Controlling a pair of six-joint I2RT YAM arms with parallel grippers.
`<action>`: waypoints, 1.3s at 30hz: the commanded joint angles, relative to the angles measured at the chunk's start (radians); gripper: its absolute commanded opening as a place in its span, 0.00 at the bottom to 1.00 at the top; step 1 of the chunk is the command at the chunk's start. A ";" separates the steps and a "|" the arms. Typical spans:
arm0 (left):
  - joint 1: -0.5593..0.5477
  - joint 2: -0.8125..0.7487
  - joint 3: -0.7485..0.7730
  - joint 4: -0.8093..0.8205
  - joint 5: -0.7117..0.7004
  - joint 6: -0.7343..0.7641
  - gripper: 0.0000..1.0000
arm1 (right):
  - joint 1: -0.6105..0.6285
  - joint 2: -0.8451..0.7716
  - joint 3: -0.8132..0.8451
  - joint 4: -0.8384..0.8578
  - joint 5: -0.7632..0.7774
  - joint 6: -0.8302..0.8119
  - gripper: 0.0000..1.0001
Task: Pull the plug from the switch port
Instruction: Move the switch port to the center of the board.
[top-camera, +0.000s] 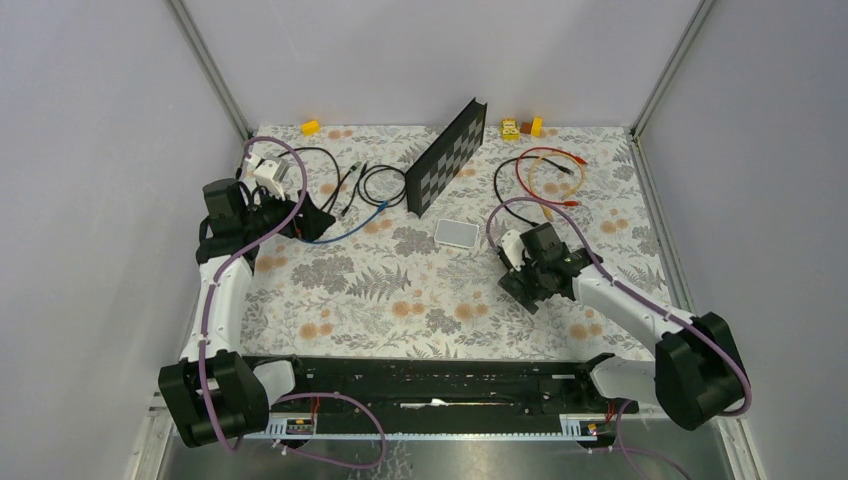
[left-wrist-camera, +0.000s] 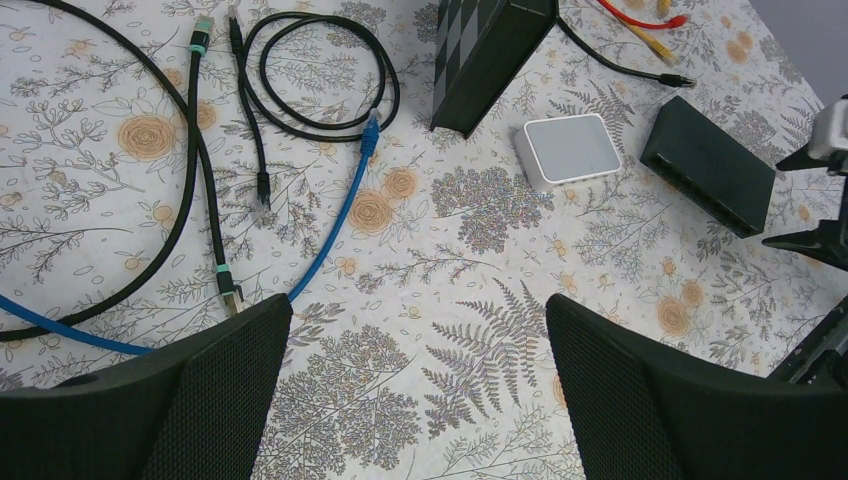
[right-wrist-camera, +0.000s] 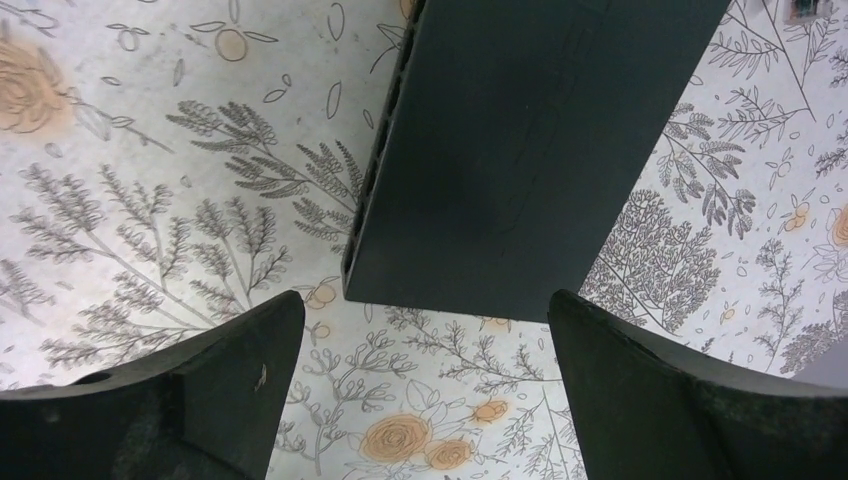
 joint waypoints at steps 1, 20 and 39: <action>0.005 0.003 0.018 0.028 0.022 0.022 0.99 | 0.018 0.055 0.001 0.052 0.065 -0.037 0.98; 0.004 0.011 0.021 0.027 0.025 0.034 0.99 | -0.135 0.082 -0.008 0.132 0.246 -0.250 1.00; 0.005 0.013 0.027 0.023 0.022 0.039 0.99 | -0.471 0.382 0.172 0.167 0.080 -0.355 0.96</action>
